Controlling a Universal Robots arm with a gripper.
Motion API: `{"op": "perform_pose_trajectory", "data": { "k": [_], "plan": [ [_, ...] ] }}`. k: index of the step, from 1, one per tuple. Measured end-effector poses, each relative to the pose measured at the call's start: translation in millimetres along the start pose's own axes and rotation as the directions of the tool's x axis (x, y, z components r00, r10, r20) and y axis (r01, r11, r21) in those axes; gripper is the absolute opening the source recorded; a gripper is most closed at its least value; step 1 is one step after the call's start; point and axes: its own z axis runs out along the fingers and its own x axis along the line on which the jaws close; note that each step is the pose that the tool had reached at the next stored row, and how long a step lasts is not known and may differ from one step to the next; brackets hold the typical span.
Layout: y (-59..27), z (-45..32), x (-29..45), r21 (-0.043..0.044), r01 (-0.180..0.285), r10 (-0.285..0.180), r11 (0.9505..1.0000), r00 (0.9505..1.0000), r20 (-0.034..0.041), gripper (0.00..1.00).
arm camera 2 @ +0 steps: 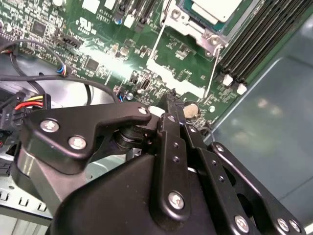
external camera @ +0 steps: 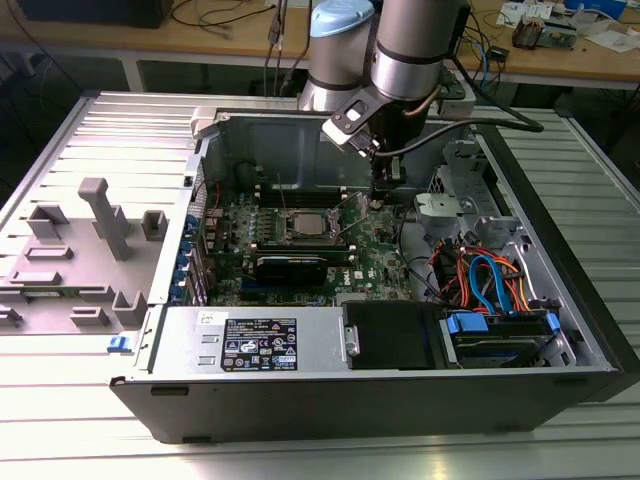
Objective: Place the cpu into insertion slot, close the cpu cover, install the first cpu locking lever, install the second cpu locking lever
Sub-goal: 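Close the cpu cover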
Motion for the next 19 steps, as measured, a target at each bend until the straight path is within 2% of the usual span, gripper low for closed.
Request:
{"op": "perform_pose_trajectory", "data": {
  "k": [4,8,10,15,19],
  "plan": [
    [3.4,6.1,-0.2,0.0,0.0,0.0,1.0,1.0,0.0,0.11],
    [3.4,17.7,-0.5,0.0,0.0,0.0,1.0,1.0,-0.0001,0.11],
    [3.4,20.5,-0.6,0.0002,0.0,0.0,1.0,1.0,-0.0007,0.11],
    [-3.9,20.6,-0.4,0.0033,0.0,0.0,1.0,1.0,-0.0031,0.11],
    [-6.7,16.2,-0.2,0.0034,0.0,0.0,1.0,1.0,-0.0076,0.11]
  ]
}}
